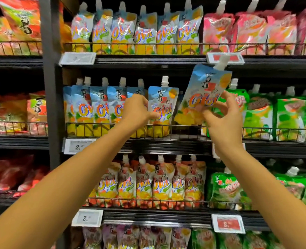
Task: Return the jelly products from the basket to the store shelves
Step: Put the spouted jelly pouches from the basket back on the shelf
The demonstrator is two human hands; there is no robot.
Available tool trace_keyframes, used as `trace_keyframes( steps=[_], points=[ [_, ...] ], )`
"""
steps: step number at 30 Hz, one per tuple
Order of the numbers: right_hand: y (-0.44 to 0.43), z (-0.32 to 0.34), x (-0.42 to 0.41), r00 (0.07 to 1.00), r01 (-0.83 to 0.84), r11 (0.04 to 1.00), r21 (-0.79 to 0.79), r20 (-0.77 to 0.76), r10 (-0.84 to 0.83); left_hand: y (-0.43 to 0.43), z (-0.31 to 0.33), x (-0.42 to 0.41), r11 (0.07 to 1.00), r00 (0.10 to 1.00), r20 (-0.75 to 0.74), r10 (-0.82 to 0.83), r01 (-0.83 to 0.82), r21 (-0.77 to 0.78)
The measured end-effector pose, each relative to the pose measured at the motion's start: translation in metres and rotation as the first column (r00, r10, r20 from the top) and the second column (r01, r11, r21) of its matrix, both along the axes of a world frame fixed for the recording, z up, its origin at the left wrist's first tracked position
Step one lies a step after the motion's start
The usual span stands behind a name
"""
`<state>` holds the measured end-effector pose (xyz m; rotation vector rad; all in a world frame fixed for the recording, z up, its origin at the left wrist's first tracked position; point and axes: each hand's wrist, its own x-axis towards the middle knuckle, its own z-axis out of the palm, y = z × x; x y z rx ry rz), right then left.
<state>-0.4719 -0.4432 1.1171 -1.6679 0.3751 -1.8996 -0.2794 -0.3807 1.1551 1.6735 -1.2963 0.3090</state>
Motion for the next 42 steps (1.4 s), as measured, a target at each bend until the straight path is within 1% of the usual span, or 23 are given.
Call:
trace_keyframes(
  steps=[2, 4, 6, 10, 13, 17, 19, 23, 27, 29, 32, 34, 36, 38, 39, 41, 42],
  points=[
    [-0.005, 0.013, 0.006, 1.000, 0.018, 1.000, -0.019, 0.017, -0.018, 0.003, 0.000, 0.000, 1.000, 1.000, 0.025, 0.008, -0.008, 0.012],
    [-0.012, 0.021, 0.014, 0.999, 0.039, 0.999, -0.024, -0.003, -0.039, 0.004, 0.000, -0.001, 1.000, 1.000, 0.029, 0.004, -0.005, 0.006],
    [-0.020, 0.025, 0.024, 0.996, 0.062, 0.998, 0.000, -0.061, -0.062, 0.003, 0.000, -0.002, 1.000, 0.999, 0.028, 0.021, -0.022, 0.019],
    [-0.031, 0.025, 0.040, 0.968, 0.096, 0.994, 0.049, -0.239, -0.082, -0.001, 0.004, -0.002, 0.997, 0.997, -0.042, 0.063, -0.062, 0.036],
    [-0.039, 0.023, 0.046, 0.921, 0.091, 0.992, 0.090, -0.388, -0.049, -0.001, 0.007, -0.003, 0.996, 0.995, -0.063, 0.075, -0.072, 0.047],
    [-0.047, 0.027, 0.049, 0.839, 0.171, 0.975, 0.140, -0.539, -0.070, 0.004, 0.012, -0.004, 0.990, 0.991, 0.026, 0.131, -0.132, 0.041],
    [-0.048, 0.031, 0.049, 0.793, 0.207, 0.967, 0.150, -0.604, -0.076, 0.005, 0.012, -0.003, 0.991, 0.990, 0.048, 0.133, -0.134, 0.030],
    [-0.050, 0.038, 0.052, 0.742, 0.248, 0.945, 0.215, -0.669, -0.043, 0.007, 0.006, 0.001, 0.992, 0.990, 0.073, 0.124, -0.125, 0.016],
    [-0.041, 0.042, 0.054, 0.675, 0.320, 0.937, 0.142, -0.728, -0.121, 0.011, 0.000, 0.004, 0.994, 0.993, 0.055, 0.109, -0.108, -0.024],
    [-0.039, 0.042, 0.052, 0.666, 0.316, 0.939, 0.137, -0.737, -0.116, 0.015, -0.004, 0.004, 0.992, 0.991, 0.064, 0.119, -0.116, -0.053],
    [-0.037, 0.036, 0.046, 0.692, 0.311, 0.939, 0.145, -0.712, -0.119, 0.025, -0.014, 0.002, 0.983, 0.990, 0.086, 0.109, -0.095, -0.155],
    [-0.035, 0.026, 0.038, 0.730, 0.287, 0.953, 0.095, -0.666, -0.154, 0.034, -0.027, -0.002, 0.975, 0.993, 0.101, 0.059, -0.036, -0.218],
    [-0.021, 0.008, 0.029, 0.807, 0.260, 0.966, 0.001, -0.549, -0.217, 0.041, -0.046, -0.005, 0.968, 0.996, 0.090, 0.005, 0.018, -0.252],
    [-0.002, -0.016, 0.021, 0.891, 0.212, 0.972, -0.100, -0.389, -0.234, 0.045, -0.071, -0.008, 0.963, 0.998, 0.031, -0.060, 0.066, -0.262],
    [0.007, -0.030, 0.018, 0.916, 0.183, 0.971, -0.152, -0.332, -0.225, 0.047, -0.086, -0.008, 0.962, 0.995, -0.011, -0.096, 0.089, -0.259],
    [0.022, -0.066, 0.013, 0.937, 0.139, 0.962, -0.236, -0.283, -0.205, 0.050, -0.121, -0.008, 0.962, 0.980, -0.103, -0.171, 0.143, -0.233],
    [0.027, -0.088, 0.010, 0.939, 0.123, 0.961, -0.246, -0.285, -0.193, 0.053, -0.142, -0.008, 0.963, 0.967, -0.152, -0.205, 0.171, -0.207]
  ],
)
